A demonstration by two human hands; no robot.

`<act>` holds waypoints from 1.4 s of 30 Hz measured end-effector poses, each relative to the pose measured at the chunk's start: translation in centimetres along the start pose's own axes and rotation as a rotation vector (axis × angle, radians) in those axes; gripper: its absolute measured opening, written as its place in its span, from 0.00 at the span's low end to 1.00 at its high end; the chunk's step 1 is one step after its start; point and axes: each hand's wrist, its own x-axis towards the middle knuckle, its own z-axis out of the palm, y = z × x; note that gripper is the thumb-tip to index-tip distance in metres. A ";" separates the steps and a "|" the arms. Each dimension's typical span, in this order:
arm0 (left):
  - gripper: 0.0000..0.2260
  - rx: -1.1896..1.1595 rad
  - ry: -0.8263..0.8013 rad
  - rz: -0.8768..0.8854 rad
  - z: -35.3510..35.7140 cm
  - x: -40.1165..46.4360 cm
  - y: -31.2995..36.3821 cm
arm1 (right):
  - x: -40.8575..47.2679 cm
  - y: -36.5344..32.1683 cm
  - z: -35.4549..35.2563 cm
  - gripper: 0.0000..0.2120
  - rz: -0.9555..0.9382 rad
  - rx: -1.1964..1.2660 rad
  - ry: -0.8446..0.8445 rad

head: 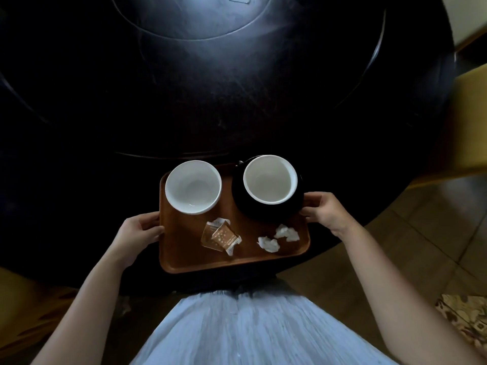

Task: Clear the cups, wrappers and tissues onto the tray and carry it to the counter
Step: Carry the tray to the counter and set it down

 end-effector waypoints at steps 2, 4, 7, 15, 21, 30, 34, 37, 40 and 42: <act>0.16 -0.016 -0.028 0.005 -0.3 0.0 0.0 | -0.9 -0.1 -0.4 0.12 -0.031 0.016 -0.007; 0.16 -0.012 -0.058 0.027 -0.5 0.0 0.3 | -2.0 -0.1 -0.6 0.12 -0.054 0.038 0.000; 0.15 -0.012 -0.118 0.072 -0.4 -0.3 1.3 | -4.1 0.3 -1.1 0.13 -0.065 0.074 0.042; 0.15 0.055 -0.366 0.178 2.8 -0.6 5.9 | -11.9 3.6 -3.3 0.18 -0.062 0.149 0.262; 0.16 0.166 -0.564 0.248 8.4 -2.5 8.9 | -19.7 7.4 -5.8 0.12 -0.037 0.230 0.481; 0.16 0.372 -0.866 0.357 20.5 -9.4 9.7 | -36.0 16.6 -7.5 0.16 0.081 0.374 0.765; 0.15 0.499 -0.959 0.405 26.4 -14.3 8.4 | -44.2 20.9 -6.7 0.15 0.119 0.436 0.910; 0.15 0.562 -1.036 0.432 30.3 -18.1 7.2 | -50.0 23.6 -5.3 0.07 0.172 0.439 1.040; 0.15 0.641 -1.115 0.481 34.0 -21.2 6.2 | -55.0 25.3 -3.2 0.06 0.234 0.460 1.146; 0.14 0.678 -1.155 0.489 36.4 -23.4 5.8 | -57.8 26.0 -1.3 0.05 0.273 0.489 1.208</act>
